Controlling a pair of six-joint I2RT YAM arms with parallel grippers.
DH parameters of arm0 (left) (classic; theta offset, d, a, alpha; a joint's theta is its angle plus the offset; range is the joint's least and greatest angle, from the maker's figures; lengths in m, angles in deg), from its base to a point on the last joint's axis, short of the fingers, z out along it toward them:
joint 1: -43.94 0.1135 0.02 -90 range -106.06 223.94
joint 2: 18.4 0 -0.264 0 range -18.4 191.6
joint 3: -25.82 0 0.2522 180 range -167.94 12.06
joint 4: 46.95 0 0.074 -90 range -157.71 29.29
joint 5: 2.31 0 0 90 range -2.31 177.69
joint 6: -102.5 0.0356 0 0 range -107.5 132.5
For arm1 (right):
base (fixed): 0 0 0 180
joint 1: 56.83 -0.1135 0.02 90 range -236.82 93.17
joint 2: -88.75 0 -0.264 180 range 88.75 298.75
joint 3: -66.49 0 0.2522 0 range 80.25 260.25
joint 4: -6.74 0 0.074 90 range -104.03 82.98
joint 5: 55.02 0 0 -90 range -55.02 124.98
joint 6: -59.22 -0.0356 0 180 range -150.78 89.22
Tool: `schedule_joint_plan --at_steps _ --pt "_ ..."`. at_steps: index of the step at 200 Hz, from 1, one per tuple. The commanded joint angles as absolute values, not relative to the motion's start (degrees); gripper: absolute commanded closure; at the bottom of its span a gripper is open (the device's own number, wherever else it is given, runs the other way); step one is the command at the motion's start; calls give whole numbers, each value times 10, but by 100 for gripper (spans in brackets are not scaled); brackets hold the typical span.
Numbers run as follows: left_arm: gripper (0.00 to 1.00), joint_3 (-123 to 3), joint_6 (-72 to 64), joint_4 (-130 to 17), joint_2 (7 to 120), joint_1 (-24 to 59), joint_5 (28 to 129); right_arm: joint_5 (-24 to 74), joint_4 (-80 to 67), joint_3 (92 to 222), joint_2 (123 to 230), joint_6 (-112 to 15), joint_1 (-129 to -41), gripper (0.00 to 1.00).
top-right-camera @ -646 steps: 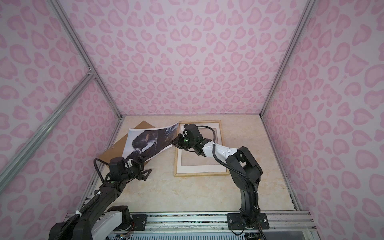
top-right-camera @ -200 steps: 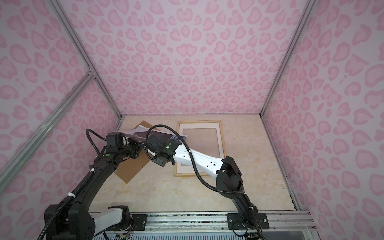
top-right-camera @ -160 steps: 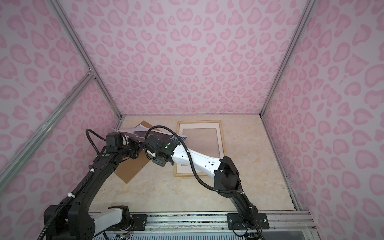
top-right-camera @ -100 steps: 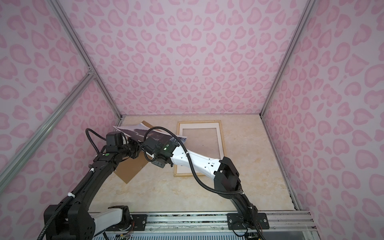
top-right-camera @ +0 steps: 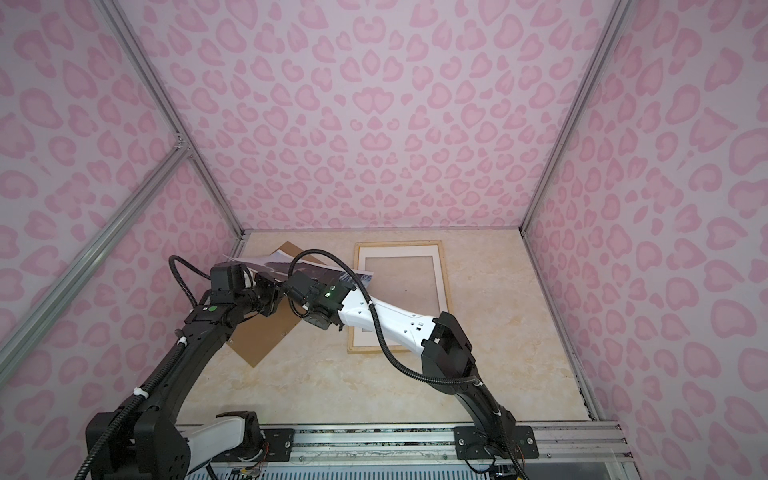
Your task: Put the photo into the frame
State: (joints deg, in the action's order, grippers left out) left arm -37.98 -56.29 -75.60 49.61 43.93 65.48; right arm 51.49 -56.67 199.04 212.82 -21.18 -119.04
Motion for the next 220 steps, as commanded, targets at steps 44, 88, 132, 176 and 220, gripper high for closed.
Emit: schedule_joint_plan --at_steps 44,88,132,176,220 --pt "96 -393 -559 -755 494 439 650 512 -581 1997 2131 -221 -1189 100" --pt "25 -425 -532 -759 496 443 643 496 -590 2003 2088 -253 -1186 100" --pt "2 -517 -420 -813 465 454 608 344 -558 1951 1979 -393 -1089 100" --pt "2 -549 -340 -885 407 454 618 136 -350 1628 1804 -613 -872 100" --pt "2 -517 -325 -895 407 454 599 94 -247 1373 1726 -720 -718 100"
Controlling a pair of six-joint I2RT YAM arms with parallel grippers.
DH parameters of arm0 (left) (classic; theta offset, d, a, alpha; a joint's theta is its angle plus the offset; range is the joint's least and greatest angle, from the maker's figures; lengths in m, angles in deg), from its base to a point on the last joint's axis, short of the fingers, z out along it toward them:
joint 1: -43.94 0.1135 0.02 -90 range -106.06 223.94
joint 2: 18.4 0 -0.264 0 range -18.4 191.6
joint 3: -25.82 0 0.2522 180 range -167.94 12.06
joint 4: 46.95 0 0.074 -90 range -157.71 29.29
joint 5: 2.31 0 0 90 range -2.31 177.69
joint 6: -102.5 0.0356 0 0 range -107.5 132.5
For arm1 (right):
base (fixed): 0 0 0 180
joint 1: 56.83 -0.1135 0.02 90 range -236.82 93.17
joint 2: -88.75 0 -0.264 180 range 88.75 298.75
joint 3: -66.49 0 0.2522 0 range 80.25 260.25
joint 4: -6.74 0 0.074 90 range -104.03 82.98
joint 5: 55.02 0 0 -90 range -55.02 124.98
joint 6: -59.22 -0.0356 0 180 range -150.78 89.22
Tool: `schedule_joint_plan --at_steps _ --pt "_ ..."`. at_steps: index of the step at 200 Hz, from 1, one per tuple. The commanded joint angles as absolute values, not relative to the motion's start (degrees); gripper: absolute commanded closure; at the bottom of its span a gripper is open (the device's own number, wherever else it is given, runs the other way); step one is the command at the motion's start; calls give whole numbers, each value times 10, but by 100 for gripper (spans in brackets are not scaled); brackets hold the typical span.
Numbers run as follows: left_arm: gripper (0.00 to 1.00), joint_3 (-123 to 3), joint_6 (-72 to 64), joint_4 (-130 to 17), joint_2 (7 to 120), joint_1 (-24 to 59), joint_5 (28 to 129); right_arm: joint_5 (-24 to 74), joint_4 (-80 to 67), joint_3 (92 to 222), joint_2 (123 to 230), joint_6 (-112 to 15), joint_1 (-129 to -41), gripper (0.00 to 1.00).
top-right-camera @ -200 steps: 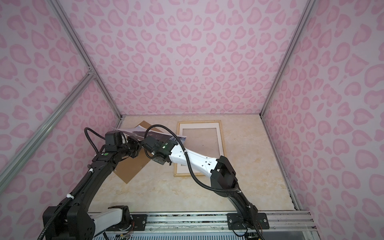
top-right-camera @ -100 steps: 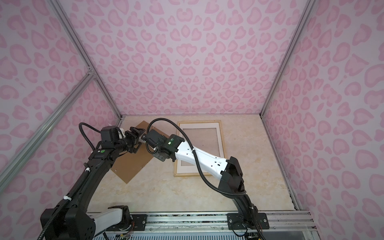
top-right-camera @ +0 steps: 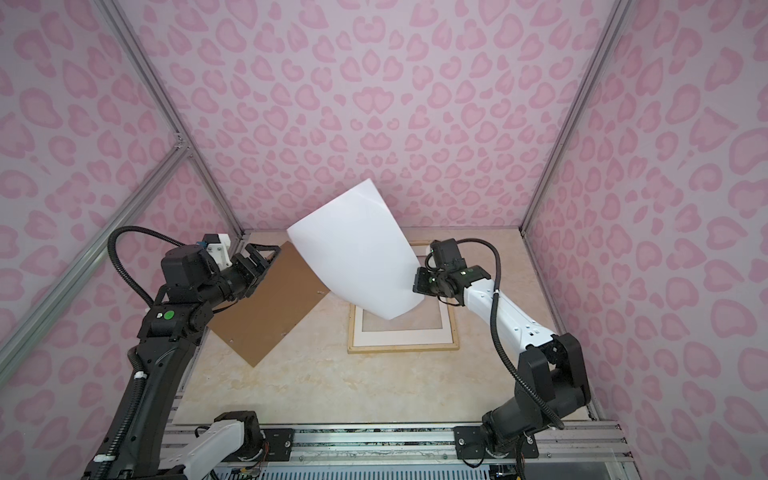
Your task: Put the photo into the frame
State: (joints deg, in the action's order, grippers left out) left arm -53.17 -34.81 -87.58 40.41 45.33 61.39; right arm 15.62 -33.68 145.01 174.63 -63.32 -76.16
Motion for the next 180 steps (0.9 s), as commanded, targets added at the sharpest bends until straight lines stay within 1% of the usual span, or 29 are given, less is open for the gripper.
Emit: schedule_joint_plan --at_steps 1,31,63,104,146,180 --pt "2 -516 -325 -895 407 454 599 94 -245 1369 1725 -721 -716 100" --pt "2 -503 -326 -890 408 453 596 116 -251 1334 1709 -727 -686 100" --pt "2 -497 -327 -889 405 450 599 122 -253 1364 1717 -743 -682 100" --pt "2 -487 -326 -891 395 450 602 87 -268 1417 1755 -741 -696 100" --pt "2 -476 -325 -887 396 450 600 23 -266 1440 1745 -762 -726 100" --pt "2 -470 -327 -882 398 447 601 -8 -289 1480 1741 -772 -762 100"
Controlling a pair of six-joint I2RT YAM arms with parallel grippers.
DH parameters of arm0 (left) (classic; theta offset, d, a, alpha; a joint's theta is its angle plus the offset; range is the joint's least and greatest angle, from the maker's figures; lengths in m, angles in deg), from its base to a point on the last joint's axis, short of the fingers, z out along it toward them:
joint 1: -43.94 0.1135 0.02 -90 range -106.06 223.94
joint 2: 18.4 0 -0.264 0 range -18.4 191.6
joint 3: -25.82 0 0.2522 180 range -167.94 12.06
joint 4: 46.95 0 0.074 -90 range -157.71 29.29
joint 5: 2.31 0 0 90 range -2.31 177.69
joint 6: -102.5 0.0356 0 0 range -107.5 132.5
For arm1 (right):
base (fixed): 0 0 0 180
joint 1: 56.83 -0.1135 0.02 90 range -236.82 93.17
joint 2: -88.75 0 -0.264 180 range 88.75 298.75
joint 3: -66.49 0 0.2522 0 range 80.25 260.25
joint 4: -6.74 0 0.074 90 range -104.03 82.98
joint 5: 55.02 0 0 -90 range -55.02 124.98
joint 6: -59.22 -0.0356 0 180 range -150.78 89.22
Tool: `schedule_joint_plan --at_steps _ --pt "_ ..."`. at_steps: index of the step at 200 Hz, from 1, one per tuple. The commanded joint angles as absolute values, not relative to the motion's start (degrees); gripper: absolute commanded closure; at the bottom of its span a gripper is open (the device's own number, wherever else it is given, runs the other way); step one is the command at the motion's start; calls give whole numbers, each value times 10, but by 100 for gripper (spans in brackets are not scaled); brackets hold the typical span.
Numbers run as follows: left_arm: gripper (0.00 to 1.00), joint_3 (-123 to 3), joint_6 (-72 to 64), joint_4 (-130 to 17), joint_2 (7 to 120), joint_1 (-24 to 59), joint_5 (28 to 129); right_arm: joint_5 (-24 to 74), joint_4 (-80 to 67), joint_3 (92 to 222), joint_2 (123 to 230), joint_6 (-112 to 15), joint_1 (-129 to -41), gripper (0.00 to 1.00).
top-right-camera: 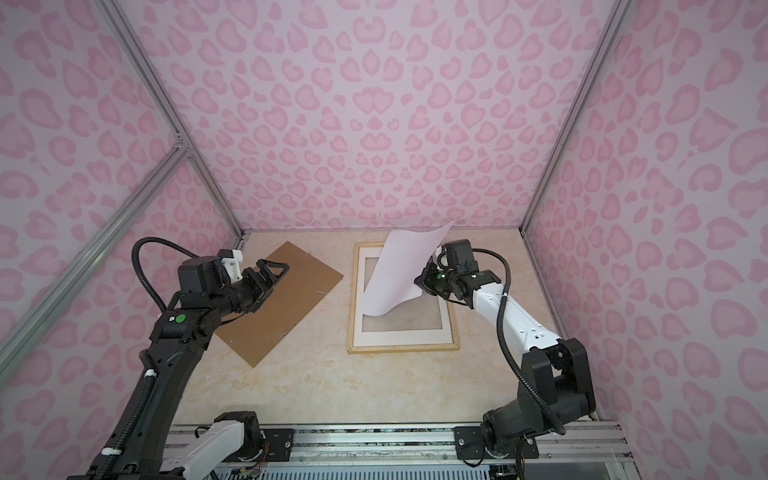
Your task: Put the photo into the frame
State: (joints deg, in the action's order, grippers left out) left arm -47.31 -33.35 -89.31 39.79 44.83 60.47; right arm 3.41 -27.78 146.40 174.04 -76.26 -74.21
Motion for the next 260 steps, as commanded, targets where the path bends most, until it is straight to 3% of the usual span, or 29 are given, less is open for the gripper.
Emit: schedule_joint_plan --at_steps 1,32,58,85,124,194,236,260 --pt "2 -470 -327 -882 398 448 601 -9 -290 1480 1741 -772 -763 100" --pt "2 -465 -325 -882 393 447 603 -71 -280 1437 1732 -775 -765 100" --pt "2 -460 -326 -877 397 446 599 -125 -260 1406 1710 -790 -715 100" --pt "2 -458 -329 -869 401 443 600 -45 -392 1511 1715 -718 -711 100" --pt "2 -460 -322 -876 394 443 603 42 -468 1648 1756 -678 -733 100" --pt "2 -454 -320 -876 394 443 604 7 -569 1932 1916 -622 -820 100" --pt "2 -459 -325 -872 396 443 606 -41 -660 2202 2054 -614 -834 100" --pt "2 -466 -318 -879 394 443 615 -52 -682 2243 2070 -589 -860 100"
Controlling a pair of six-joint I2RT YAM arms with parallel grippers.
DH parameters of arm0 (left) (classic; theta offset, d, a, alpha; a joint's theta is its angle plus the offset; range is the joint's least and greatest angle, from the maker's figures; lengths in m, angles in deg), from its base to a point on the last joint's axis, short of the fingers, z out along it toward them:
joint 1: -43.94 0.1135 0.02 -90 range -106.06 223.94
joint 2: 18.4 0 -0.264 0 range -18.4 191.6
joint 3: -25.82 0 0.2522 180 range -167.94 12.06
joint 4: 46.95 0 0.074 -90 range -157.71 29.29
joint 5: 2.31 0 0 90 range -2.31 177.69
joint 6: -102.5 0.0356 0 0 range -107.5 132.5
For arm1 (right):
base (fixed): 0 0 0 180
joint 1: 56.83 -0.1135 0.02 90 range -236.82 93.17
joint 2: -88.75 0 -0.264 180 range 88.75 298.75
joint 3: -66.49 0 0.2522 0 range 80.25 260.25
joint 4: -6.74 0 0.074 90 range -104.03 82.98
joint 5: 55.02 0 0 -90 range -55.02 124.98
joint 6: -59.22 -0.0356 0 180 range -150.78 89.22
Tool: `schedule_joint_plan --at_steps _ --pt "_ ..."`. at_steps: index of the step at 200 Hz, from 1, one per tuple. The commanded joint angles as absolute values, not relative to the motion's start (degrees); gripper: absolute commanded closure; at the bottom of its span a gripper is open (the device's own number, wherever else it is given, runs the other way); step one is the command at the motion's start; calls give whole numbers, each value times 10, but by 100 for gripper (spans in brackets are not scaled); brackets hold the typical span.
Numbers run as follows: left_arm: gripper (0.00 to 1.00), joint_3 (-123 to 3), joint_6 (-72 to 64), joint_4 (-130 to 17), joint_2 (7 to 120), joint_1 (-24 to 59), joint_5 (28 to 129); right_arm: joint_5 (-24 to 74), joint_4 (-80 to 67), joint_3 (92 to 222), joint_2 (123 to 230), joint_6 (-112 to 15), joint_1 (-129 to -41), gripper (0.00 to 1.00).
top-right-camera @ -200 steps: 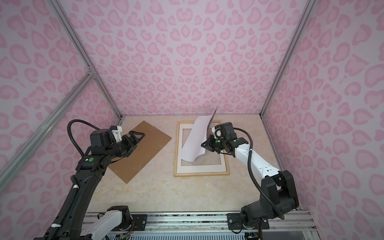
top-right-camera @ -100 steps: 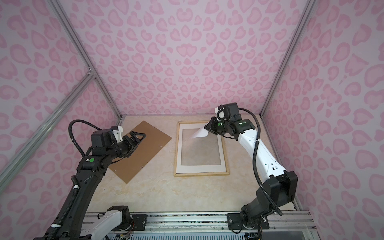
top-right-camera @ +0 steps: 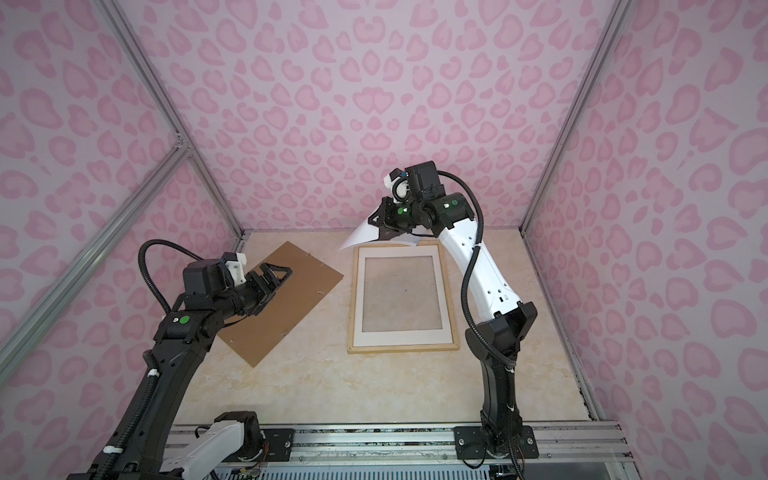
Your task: Put the photo into the frame
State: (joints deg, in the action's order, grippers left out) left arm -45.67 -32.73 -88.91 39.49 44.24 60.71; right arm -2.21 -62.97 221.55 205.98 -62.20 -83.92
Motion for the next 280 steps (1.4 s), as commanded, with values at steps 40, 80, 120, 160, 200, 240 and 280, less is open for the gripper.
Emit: schedule_joint_plan --at_steps 40,80,120,160,200,240,280 --pt "2 -463 -322 -870 406 443 613 -78 -634 2078 1986 -561 -881 100" --pt "2 -459 -317 -870 406 443 612 -102 -453 1703 1834 -611 -830 100" --pt "2 -453 -315 -872 404 443 613 -107 -378 1435 1728 -627 -790 100" --pt "2 -448 -324 -860 411 443 604 -119 -342 1310 1704 -625 -702 100" --pt "2 -443 -325 -861 404 443 605 -94 -399 1364 1777 -554 -678 100" --pt "2 -431 -318 -865 396 443 605 -11 -501 1450 1824 -482 -688 100" --pt "2 -426 -317 -859 401 443 598 89 -580 1509 1841 -449 -716 100"
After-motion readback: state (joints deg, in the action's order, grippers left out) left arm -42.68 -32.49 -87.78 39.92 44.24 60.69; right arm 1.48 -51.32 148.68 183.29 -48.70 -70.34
